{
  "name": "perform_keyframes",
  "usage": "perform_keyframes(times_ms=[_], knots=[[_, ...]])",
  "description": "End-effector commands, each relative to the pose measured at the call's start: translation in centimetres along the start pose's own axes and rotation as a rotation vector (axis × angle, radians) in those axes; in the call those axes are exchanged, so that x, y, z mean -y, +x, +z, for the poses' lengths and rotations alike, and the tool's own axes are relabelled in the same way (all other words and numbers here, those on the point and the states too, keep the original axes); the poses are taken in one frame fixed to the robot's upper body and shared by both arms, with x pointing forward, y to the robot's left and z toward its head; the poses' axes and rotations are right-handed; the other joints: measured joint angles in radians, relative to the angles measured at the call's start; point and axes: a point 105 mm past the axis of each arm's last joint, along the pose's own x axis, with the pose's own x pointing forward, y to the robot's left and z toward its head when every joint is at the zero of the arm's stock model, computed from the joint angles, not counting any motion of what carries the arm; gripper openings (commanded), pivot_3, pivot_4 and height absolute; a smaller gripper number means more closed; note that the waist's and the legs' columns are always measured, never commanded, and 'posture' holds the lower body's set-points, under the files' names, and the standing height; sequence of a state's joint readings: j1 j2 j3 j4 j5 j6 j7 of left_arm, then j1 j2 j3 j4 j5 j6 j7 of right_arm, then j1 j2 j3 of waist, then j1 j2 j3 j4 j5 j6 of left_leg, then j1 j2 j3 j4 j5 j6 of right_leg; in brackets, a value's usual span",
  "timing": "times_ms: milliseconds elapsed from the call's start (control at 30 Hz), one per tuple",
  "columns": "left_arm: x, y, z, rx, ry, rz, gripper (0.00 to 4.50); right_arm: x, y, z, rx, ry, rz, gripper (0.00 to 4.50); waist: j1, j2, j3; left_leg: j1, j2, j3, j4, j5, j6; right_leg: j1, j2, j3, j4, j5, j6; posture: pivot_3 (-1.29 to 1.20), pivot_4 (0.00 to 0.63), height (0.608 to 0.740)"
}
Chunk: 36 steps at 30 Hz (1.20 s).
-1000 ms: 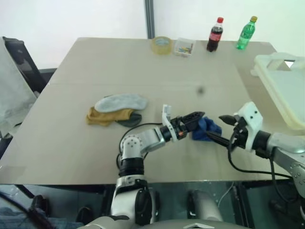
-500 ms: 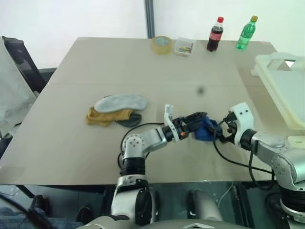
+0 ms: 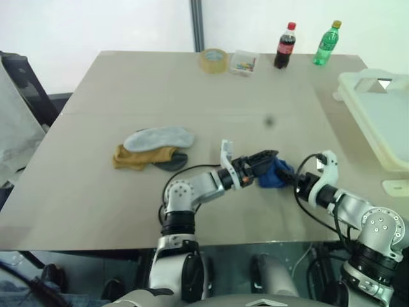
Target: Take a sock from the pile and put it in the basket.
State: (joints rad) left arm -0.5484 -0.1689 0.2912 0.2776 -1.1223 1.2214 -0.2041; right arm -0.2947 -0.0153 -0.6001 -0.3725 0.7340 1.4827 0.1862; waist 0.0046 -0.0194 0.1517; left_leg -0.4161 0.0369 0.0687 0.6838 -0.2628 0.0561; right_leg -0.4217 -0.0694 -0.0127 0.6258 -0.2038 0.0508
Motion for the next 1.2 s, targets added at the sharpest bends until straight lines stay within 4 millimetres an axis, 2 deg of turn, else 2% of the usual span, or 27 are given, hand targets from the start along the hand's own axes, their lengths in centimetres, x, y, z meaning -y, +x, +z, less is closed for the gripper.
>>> perform_keyframes(times_ms=[33, 100, 200, 233, 367, 433, 567, 667, 867, 1067, 1200], knots=[[1.9, 1.2, -0.1, -0.022, 0.031, -0.066, 3.68, -0.2, -0.1, -0.1, 0.002, 0.039, 0.020, 0.57, 0.000, 0.000, 0.000, 0.000, 0.000, 0.000, 0.000, 0.000, 0.000, 0.000, 0.000, 0.000, 0.000, 0.000, 0.000, 0.00, 0.150, 0.740], [1.9, 1.2, 0.0, -0.018, 0.032, -0.065, 3.68, -0.2, 0.0, -0.3, -0.001, 0.054, 0.022, 0.04, -0.003, 0.000, 0.000, 0.000, 0.000, 0.000, 0.000, 0.000, 0.000, 0.000, 0.000, 0.000, 0.000, 0.000, 0.000, 0.00, 0.150, 0.740], [1.9, 1.1, 0.2, -0.014, 0.071, -0.055, 3.68, -0.3, 0.1, -0.1, 0.003, 0.061, 0.029, 0.04, -0.004, 0.000, 0.000, 0.000, 0.000, 0.000, 0.000, 0.000, 0.000, 0.000, 0.000, 0.000, 0.000, 0.000, 0.000, 0.00, 0.150, 0.740], [2.0, 0.9, 0.3, -0.020, 0.137, -0.038, 3.68, -0.2, 0.1, 0.0, 0.009, 0.057, 0.024, 0.04, -0.006, 0.000, 0.000, 0.000, 0.000, 0.000, 0.000, 0.000, 0.000, 0.000, 0.000, 0.000, 0.000, 0.000, 0.000, 0.00, 0.150, 0.740], [3.1, -0.1, 0.8, -0.027, 0.542, 0.017, 3.68, 0.2, -0.3, 0.9, 0.042, 0.027, -0.005, 0.04, -0.017, 0.001, 0.000, 0.000, -0.001, 0.000, -0.001, 0.000, 0.000, 0.000, 0.000, 0.000, 0.000, 0.000, 0.000, 0.00, 0.150, 0.740], [3.0, -0.6, 1.5, -0.018, 0.896, 0.096, 3.68, 0.3, -0.6, 1.9, 0.080, -0.010, -0.016, 0.04, -0.017, 0.003, 0.000, 0.000, -0.001, 0.001, -0.002, 0.000, 0.000, -0.001, -0.001, 0.001, 0.000, 0.000, 0.000, 0.00, 0.150, 0.740], [3.2, -1.4, 2.1, 0.009, 1.418, 0.112, 3.68, 0.8, -1.6, 4.3, 0.156, -0.071, -0.057, 0.04, -0.015, 0.006, 0.000, 0.000, 0.000, 0.003, -0.004, 0.000, 0.000, -0.002, -0.002, 0.003, -0.002, 0.000, -0.001, 0.00, 0.150, 0.740], [2.7, -1.7, 1.5, 0.018, 1.578, 0.070, 3.68, 1.4, -2.4, 5.7, 0.187, -0.094, -0.088, 0.04, -0.014, 0.006, 0.000, -0.004, 0.000, 0.005, -0.005, 0.000, 0.000, -0.008, -0.002, 0.004, -0.002, 0.000, -0.001, 0.00, 0.150, 0.740], [2.7, -1.4, -0.3, 0.037, 1.638, -0.054, 3.68, 1.3, -4.0, 8.5, 0.252, -0.172, -0.165, 0.04, -0.014, 0.007, 0.000, -0.015, 0.000, 0.005, -0.005, 0.000, 0.000, -0.017, -0.001, 0.004, 0.000, 0.001, 0.001, 0.00, 0.150, 0.740], [4.0, -0.6, -1.0, 0.084, 1.566, -0.154, 3.68, -0.8, -7.6, 14.6, 0.356, -0.213, -0.205, 0.04, -0.012, 0.013, 0.003, -0.015, -0.001, 0.006, -0.003, 0.000, 0.000, -0.018, 0.000, 0.004, 0.001, 0.003, 0.005, 0.00, 0.150, 0.740], [4.9, -0.1, -1.2, 0.112, 1.544, -0.193, 3.68, -0.7, -10.3, 18.2, 0.438, -0.226, -0.289, 0.04, -0.010, 0.012, 0.003, -0.015, -0.001, 0.004, -0.002, 0.000, 0.000, -0.017, 0.000, 0.003, 0.000, 0.003, 0.004, 0.00, 0.150, 0.740]])
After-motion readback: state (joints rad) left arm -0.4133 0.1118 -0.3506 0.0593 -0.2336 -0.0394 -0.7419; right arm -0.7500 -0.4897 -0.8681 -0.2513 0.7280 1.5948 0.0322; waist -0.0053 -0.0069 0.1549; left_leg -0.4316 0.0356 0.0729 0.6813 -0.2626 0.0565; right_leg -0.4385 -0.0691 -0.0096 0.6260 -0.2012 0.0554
